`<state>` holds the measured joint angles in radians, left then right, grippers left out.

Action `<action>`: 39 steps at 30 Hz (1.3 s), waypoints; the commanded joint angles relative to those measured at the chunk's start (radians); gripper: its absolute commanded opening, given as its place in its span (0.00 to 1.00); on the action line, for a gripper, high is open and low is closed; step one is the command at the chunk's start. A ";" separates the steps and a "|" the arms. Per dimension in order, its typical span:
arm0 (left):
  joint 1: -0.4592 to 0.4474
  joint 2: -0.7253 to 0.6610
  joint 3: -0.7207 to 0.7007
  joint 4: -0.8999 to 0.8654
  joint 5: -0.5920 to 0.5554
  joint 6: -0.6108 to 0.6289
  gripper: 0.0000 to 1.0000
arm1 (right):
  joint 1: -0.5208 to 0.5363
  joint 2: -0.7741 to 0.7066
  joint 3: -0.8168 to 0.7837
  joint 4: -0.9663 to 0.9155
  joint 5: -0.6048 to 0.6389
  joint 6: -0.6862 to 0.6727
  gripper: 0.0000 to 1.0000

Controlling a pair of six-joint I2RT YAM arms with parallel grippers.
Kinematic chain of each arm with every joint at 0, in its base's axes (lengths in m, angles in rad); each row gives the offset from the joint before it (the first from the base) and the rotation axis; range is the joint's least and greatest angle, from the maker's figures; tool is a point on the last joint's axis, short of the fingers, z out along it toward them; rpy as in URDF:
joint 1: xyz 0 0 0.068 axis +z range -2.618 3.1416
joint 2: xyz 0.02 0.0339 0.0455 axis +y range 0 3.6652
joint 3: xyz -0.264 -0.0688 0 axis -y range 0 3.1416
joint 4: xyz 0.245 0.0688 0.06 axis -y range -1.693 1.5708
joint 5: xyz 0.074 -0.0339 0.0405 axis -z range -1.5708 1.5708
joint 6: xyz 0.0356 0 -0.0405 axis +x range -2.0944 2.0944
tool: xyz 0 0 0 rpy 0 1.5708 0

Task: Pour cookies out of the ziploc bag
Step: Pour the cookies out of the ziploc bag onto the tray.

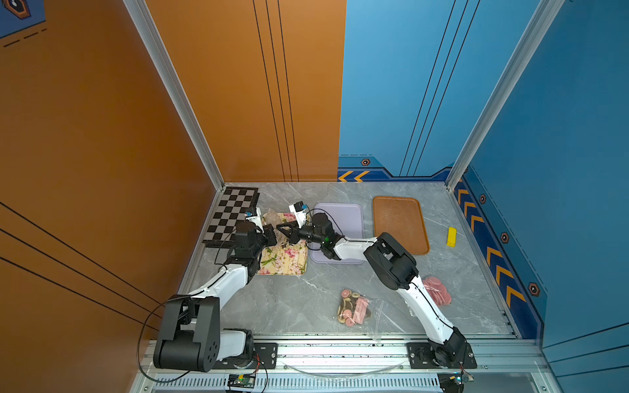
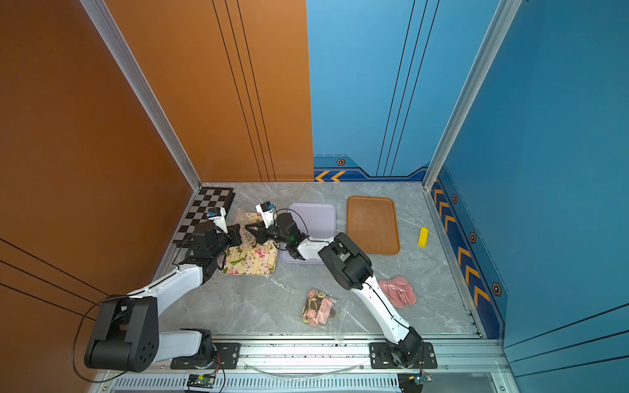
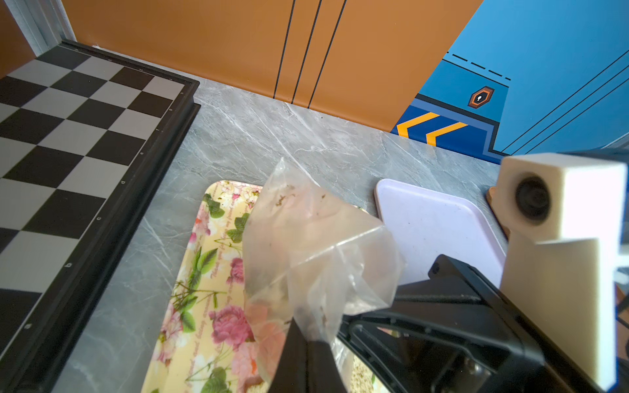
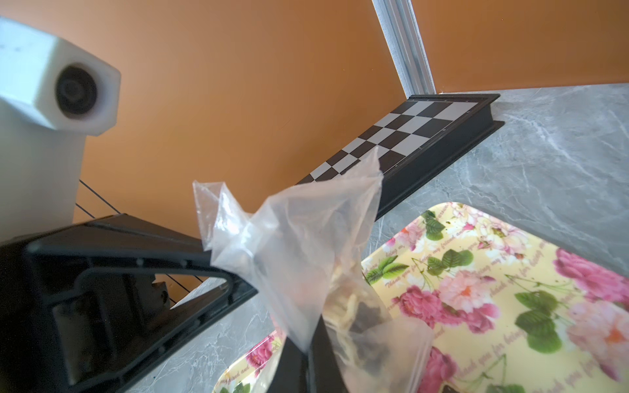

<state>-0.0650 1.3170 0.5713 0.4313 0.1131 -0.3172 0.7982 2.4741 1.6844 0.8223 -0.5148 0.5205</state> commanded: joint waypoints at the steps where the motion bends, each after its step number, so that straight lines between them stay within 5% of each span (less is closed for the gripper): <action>1: -0.006 -0.026 -0.029 0.092 0.079 0.020 0.00 | 0.004 -0.007 -0.016 0.011 0.047 -0.029 0.00; 7: -0.056 -0.059 -0.062 0.181 0.186 0.071 0.00 | 0.007 -0.009 0.003 -0.079 0.130 -0.054 0.00; 18: -0.072 -0.108 -0.128 0.181 0.043 0.055 0.00 | 0.001 -0.022 -0.035 -0.012 0.139 -0.050 0.00; 22: -0.028 -0.140 -0.129 0.179 0.000 0.001 0.41 | -0.005 -0.017 -0.040 0.011 0.121 -0.024 0.00; 33: 0.191 0.010 0.022 0.156 0.239 -0.442 0.59 | -0.007 -0.005 -0.020 0.002 0.088 -0.014 0.00; 39: 0.195 0.179 0.169 0.142 0.350 -0.595 0.72 | -0.005 -0.002 -0.012 -0.007 0.078 -0.016 0.00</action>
<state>0.1371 1.4662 0.7006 0.5877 0.3737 -0.8036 0.7918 2.4725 1.6547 0.8146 -0.4183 0.4984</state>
